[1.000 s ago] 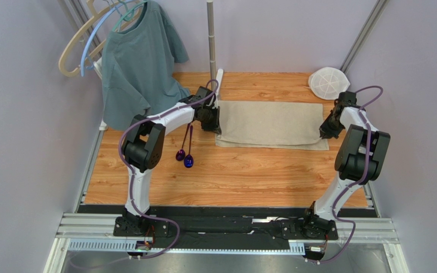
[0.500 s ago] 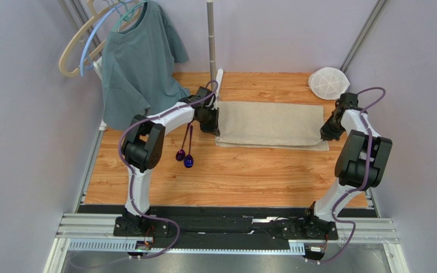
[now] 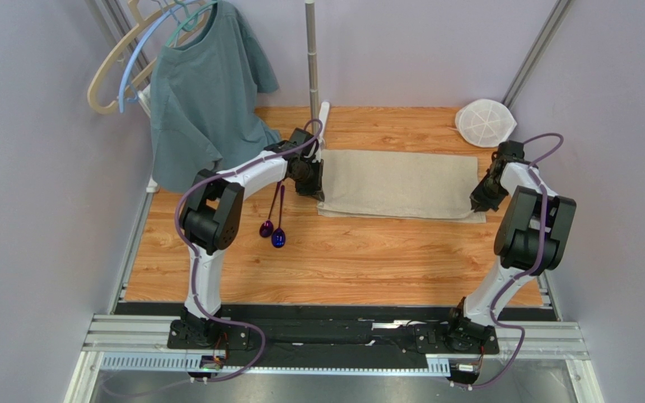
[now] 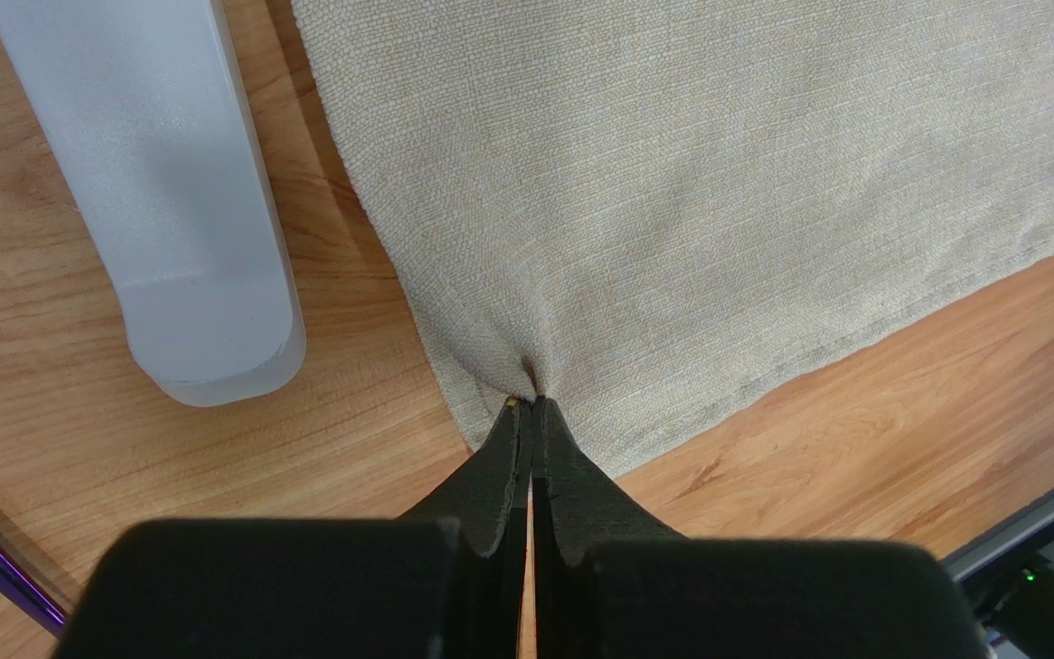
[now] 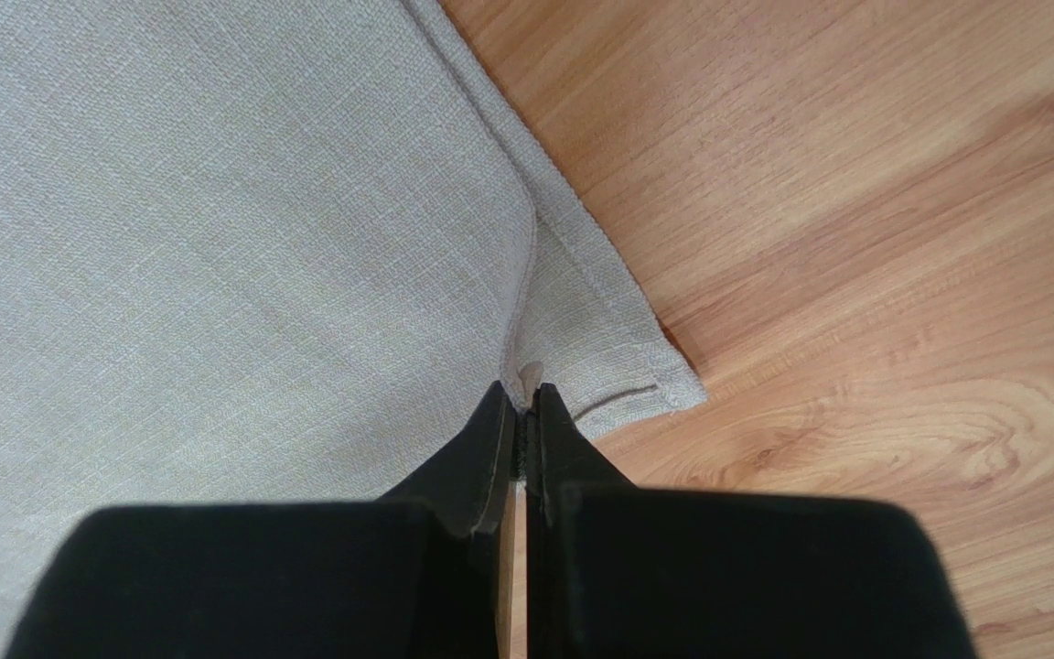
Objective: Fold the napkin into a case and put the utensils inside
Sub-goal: Fold and flatten the napkin at the center of the board.
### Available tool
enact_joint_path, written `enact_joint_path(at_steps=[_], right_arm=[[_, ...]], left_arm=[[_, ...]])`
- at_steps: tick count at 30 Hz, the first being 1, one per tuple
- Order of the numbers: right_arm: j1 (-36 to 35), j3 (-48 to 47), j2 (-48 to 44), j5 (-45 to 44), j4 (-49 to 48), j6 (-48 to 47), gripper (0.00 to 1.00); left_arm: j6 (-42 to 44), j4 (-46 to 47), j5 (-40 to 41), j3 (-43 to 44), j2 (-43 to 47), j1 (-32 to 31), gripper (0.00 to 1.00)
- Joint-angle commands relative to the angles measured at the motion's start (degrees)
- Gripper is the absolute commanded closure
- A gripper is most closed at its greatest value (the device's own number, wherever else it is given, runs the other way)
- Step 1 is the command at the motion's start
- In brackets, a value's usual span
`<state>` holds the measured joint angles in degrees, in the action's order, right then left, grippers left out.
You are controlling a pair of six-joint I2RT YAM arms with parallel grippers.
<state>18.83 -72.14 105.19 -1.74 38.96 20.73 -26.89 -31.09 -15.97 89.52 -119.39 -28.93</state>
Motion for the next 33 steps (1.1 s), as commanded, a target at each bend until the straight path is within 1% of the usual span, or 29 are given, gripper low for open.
enact_joint_path(at_steps=[1,4,5,6,7,8,9,10,11,12,14,16,18,19,20,21,22,23,24,25,28,30,31,32,33], right_arm=[[0.16,-1.42,0.81,-1.60,-2.84,-0.34,1.00],[0.24,-1.78,1.34,-1.95,-2.93,-0.43,1.00],[0.16,-1.86,1.34,-1.95,-3.10,-0.52,0.98],[0.24,-1.87,1.42,-1.95,-3.10,-0.52,0.88],[0.33,-1.78,1.34,-2.04,-3.19,-0.60,0.82],[0.33,-1.78,1.16,-2.13,-3.01,-0.78,0.76],[0.24,-1.26,-0.14,-2.30,-3.01,-0.95,0.64],[0.07,-0.73,-1.20,-2.91,-3.19,-1.13,0.58],[-0.19,-0.11,-2.69,-3.62,-3.36,-1.04,0.52],[-0.37,0.33,-4.01,-3.80,-3.19,-1.13,0.45],[-1.42,1.12,-7.70,-3.71,-2.23,-1.04,0.43],[-2.74,2.69,-10.51,-2.67,-2.83,0.09,0.41],[-4.84,3.23,-10.44,-0.56,-4.41,1.58,0.41],[-5.81,3.32,-9.14,0.15,-5.81,1.85,0.42],[-6.43,2.71,-7.56,0.94,-5.91,2.03,0.43],[-6.96,2.01,-6.41,4.43,-6.26,2.55,0.45],[-6.96,1.13,-3.96,5.68,-7.57,2.91,0.49],[-6.96,0.25,-2.81,5.78,-7.67,3.09,0.53],[-6.96,-0.36,-1.84,4.74,-7.76,2.91,0.58],[-6.88,-0.81,-0.87,4.20,-7.93,2.56,0.59],[-6.18,-1.60,1.77,3.15,-7.32,2.56,0.61],[-6.00,-0.03,2.13,1.83,-7.06,2.65,0.62],[-5.91,0.68,2.04,1.83,-6.71,2.73,0.62],[-5.91,2.42,1.60,-0.87,-6.44,2.91,0.62],[-5.91,3.22,1.17,-1.25,-5.48,2.91,0.62]], left_arm=[[0.26,0.42,0.67,0.05,-0.49,-0.34,1.00],[0.18,0.86,0.76,0.40,-0.93,-0.34,1.00],[0.18,0.94,0.41,0.48,-1.02,-0.43,1.00],[0.18,1.12,0.41,0.48,-1.28,-0.43,1.00],[0.18,1.21,0.15,0.40,-1.19,-0.51,0.99],[0.35,1.30,-0.38,0.40,-1.02,-0.60,0.85],[0.53,1.21,-0.38,0.31,0.03,-0.69,0.76],[0.61,1.12,0.05,0.05,1.00,-0.95,0.66],[1.05,0.95,0.49,-0.22,2.05,-1.04,0.37],[1.14,0.25,0.58,-0.13,4.50,-1.13,0.31],[1.75,-1.25,1.37,-0.48,7.32,-1.39,0.28],[1.24,-0.64,1.38,-1.88,10.40,-1.92,0.28],[-0.52,1.55,-1.69,-3.29,10.15,-2.45,0.35],[-1.92,3.21,-3.35,-3.21,9.28,-2.97,0.47],[-2.46,3.23,-4.76,-1.29,6.22,-2.98,0.56],[-3.24,3.06,-6.34,-0.05,4.62,-3.15,0.63],[-4.21,3.23,-7.84,1.09,3.30,-3.24,0.72],[-3.96,3.32,-6.89,3.10,1.20,-3.41,0.76],[-3.69,2.71,-5.75,4.17,0.31,-3.85,0.79],[-3.43,2.44,-5.22,5.13,-0.57,-3.86,0.82],[-2.82,2.09,-2.76,7.16,-3.38,-4.12,0.83],[-2.46,0.26,-1.09,7.16,-5.40,-4.21,0.83],[-2.29,-0.54,-0.21,6.38,-5.93,-4.21,0.83],[-2.37,-1.33,0.75,5.59,-5.94,-4.21,0.83],[-2.72,-2.56,2.76,4.54,-5.68,-4.21,0.83]])
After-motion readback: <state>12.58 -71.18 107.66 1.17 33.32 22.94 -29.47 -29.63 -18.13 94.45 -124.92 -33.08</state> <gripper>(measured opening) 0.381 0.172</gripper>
